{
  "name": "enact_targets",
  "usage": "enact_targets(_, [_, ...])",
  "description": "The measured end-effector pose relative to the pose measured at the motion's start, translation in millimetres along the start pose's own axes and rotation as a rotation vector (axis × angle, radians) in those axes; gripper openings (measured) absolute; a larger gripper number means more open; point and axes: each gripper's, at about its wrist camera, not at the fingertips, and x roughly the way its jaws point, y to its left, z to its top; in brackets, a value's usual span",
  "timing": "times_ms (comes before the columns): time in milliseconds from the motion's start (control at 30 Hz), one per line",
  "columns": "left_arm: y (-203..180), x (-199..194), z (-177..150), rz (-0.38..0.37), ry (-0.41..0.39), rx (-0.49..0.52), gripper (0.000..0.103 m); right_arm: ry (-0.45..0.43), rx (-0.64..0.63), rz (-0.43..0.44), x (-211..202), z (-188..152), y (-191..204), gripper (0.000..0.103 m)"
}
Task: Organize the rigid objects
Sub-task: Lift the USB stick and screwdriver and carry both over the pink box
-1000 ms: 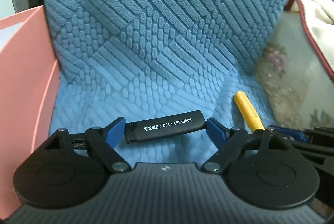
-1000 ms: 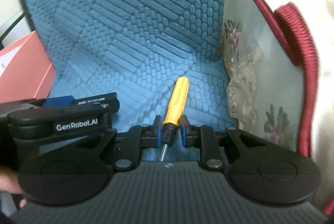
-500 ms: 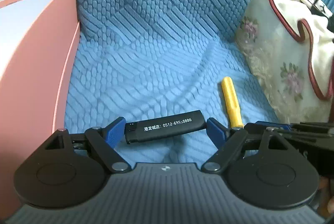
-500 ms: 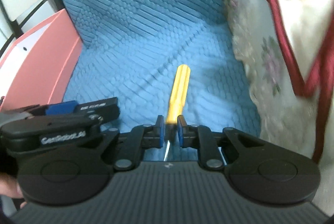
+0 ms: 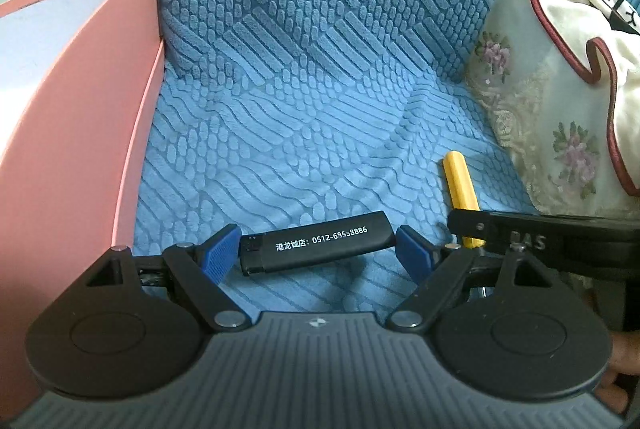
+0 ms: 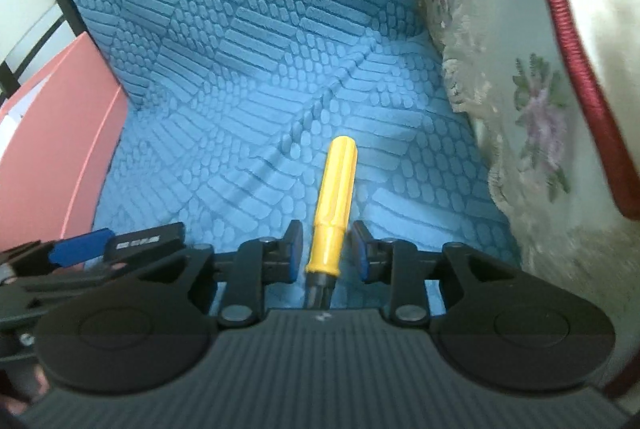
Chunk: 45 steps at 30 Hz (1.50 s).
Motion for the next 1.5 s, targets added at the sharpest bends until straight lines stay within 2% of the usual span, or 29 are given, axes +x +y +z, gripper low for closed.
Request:
enact_targets(67, [-1.6, 1.0, 0.1, 0.005, 0.0, 0.003, 0.087, -0.008, -0.036, -0.009, 5.5, 1.0, 3.1, 0.028])
enact_targets(100, [-2.5, 1.3, 0.1, 0.007, -0.001, 0.006, 0.087, -0.013, -0.06, -0.012, 7.4, 1.3, 4.4, 0.023])
enact_targets(233, [0.7, -2.5, 6.8, 0.011, -0.016, 0.001, 0.086, -0.012, -0.069, 0.003, 4.7, 2.6, 0.9, 0.022])
enact_targets(367, [8.0, -12.6, 15.7, -0.017, -0.03, -0.023, 0.087, -0.026, -0.085, 0.018, -9.3, 0.3, 6.1, 0.021])
enact_targets(567, [3.2, -32.1, 9.7, -0.028, -0.033, 0.002, 0.087, -0.05, -0.099, 0.048, -41.7, -2.0, 18.8, 0.021])
enact_targets(933, [9.6, -99.4, 4.0, -0.043, -0.072, -0.059, 0.086, -0.118, -0.116, 0.071, -122.6, -14.3, 30.2, 0.021])
enact_targets(1333, [7.7, -173.7, -4.4, -0.029, -0.132, -0.026, 0.086, -0.184, -0.15, 0.082, -189.8, -27.5, 53.5, 0.021])
enact_targets(1500, [17.5, -202.7, -8.8, -0.038, -0.163, -0.039, 0.086, -0.196, -0.183, 0.117, -207.8, -31.7, 72.9, 0.021])
